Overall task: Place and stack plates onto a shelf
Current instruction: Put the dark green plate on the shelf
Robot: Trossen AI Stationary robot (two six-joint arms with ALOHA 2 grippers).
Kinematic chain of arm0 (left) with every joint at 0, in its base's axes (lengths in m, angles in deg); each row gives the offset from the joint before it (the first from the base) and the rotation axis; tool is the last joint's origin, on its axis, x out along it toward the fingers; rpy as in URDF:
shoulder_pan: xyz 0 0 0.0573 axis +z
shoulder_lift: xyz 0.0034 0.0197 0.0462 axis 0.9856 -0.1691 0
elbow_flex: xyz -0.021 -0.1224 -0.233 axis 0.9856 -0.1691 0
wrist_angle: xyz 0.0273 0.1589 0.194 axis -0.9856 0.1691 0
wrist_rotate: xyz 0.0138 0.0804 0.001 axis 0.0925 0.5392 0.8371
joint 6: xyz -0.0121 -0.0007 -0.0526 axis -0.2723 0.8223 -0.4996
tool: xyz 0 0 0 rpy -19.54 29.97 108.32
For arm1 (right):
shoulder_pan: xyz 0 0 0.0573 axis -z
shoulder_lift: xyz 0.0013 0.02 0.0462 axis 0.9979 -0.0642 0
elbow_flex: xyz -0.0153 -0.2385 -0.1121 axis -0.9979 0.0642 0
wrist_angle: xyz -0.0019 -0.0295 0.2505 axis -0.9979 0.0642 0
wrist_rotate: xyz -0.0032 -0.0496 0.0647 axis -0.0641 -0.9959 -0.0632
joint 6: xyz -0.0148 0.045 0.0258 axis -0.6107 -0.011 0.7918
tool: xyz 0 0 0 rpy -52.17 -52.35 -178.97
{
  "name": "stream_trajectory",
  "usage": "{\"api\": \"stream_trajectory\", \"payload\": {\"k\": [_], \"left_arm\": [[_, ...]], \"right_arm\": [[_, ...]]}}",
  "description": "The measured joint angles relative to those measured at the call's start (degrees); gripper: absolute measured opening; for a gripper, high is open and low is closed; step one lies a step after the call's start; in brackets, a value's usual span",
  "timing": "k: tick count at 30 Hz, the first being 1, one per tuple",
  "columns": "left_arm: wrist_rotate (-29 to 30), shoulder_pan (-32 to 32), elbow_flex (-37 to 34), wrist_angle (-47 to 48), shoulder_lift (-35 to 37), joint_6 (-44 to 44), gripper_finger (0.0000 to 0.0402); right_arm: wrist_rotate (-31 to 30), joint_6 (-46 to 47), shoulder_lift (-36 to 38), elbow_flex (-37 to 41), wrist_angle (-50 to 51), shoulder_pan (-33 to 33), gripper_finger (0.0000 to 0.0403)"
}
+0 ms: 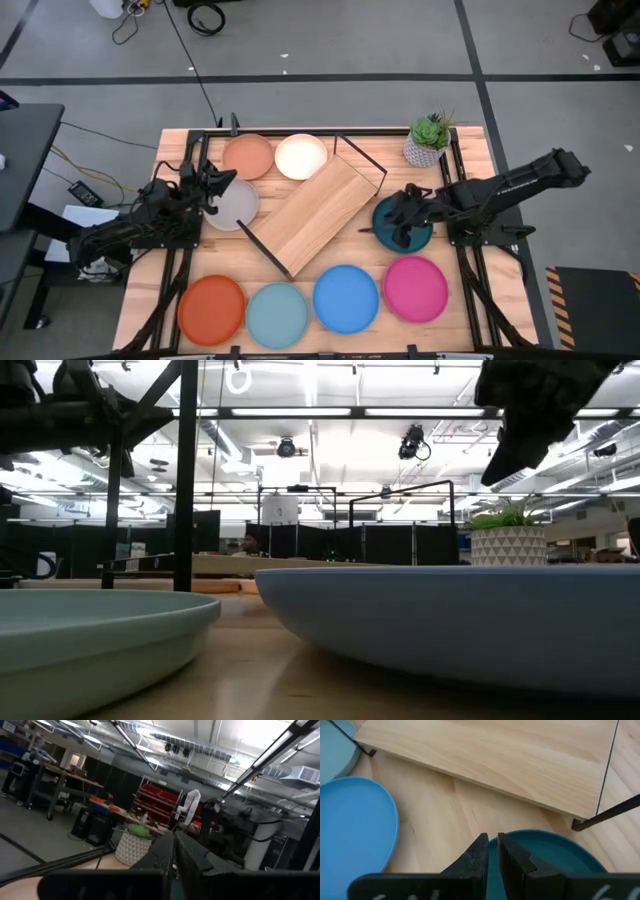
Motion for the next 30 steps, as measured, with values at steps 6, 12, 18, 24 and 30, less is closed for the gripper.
{"api": "stream_trajectory", "payload": {"k": [6, 12, 18, 24, 30], "left_arm": [[0.0, 0.0, 0.0, 0.0, 0.0, 0.0, 0.0025], [-0.3, 0.0, 0.0, 0.7, 0.0, 0.0, 0.0025], [-0.3, 0.0, 0.0, 0.8, 0.0, 0.1, 0.0025], [-0.3, 0.0, 0.0, 0.9, 0.0, 0.1, 0.0025], [-0.4, 0.0, 0.0, 1.6, 0.0, 0.1, 0.0025]], "right_arm": [[0.8, 3.8, -5.4, -4.4, 4.8, -1.5, 0.0048], [8.3, 4.5, -9.2, -4.5, 5.4, -1.6, 0.0048], [10.8, 7.1, -16.3, -4.5, 7.8, -1.3, 0.0048], [8.6, 7.2, -24.7, -11.9, 16.2, -1.9, 0.0048], [8.6, 5.7, -29.9, -15.7, 19.4, -3.6, 0.0054]]}}
